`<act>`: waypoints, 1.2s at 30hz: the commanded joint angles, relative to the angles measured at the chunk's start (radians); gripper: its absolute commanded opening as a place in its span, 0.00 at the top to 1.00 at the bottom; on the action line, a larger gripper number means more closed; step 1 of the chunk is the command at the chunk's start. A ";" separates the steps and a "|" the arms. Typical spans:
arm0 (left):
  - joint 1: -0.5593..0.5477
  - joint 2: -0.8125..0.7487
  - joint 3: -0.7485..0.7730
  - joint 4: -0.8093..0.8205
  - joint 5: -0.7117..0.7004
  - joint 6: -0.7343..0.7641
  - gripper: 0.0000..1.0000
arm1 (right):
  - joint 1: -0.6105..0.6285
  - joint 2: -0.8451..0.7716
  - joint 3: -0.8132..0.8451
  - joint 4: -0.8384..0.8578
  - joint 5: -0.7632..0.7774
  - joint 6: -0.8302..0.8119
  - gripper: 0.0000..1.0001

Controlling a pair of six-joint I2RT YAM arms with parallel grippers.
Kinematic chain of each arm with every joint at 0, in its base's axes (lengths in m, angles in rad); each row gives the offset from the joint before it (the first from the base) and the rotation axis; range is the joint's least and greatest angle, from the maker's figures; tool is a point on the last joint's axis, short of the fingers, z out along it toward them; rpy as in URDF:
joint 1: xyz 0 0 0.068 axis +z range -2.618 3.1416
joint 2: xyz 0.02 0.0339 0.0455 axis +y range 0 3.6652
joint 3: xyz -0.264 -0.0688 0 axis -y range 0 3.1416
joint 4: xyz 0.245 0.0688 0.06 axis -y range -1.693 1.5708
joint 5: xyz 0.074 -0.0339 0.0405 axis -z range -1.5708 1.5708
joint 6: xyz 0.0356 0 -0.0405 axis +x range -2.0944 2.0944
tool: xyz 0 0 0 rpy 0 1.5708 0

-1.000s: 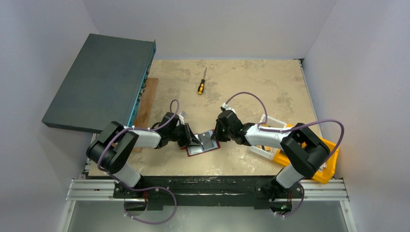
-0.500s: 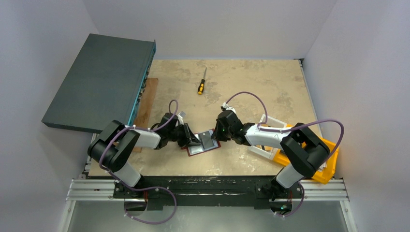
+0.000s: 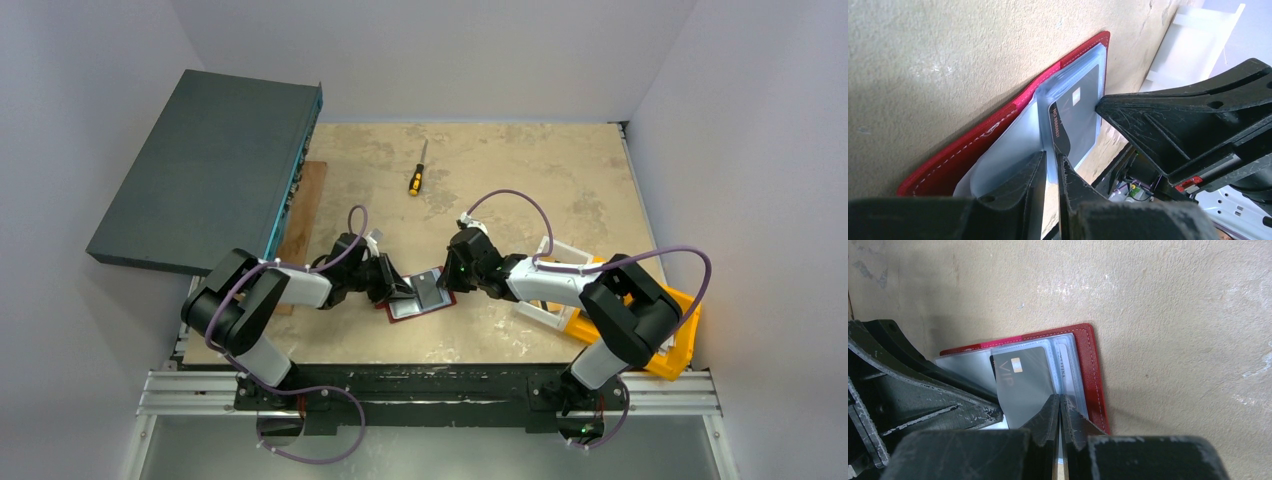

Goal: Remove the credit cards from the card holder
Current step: Remove the credit card from the card holder.

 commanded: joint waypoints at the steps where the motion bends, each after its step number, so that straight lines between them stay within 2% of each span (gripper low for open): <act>1: 0.009 0.018 0.016 0.059 0.014 -0.007 0.86 | 0.003 0.100 -0.070 -0.235 0.085 -0.065 1.00; 14: 0.009 0.079 0.038 0.083 0.017 -0.012 0.86 | 0.042 0.108 -0.042 -0.265 0.108 -0.069 1.00; 25: 0.009 0.100 0.049 0.110 0.028 -0.025 0.80 | 0.090 0.140 -0.009 -0.281 0.107 -0.070 1.00; 28: 0.011 0.105 0.056 0.115 0.032 -0.031 0.84 | 0.091 0.146 -0.006 -0.282 0.107 -0.072 1.00; 33: 0.011 0.100 0.065 0.116 0.040 -0.039 1.00 | 0.091 0.158 -0.002 -0.283 0.099 -0.071 1.00; 36: 0.012 0.078 0.066 0.087 0.040 -0.031 1.00 | 0.090 0.163 -0.008 -0.287 0.085 -0.051 1.00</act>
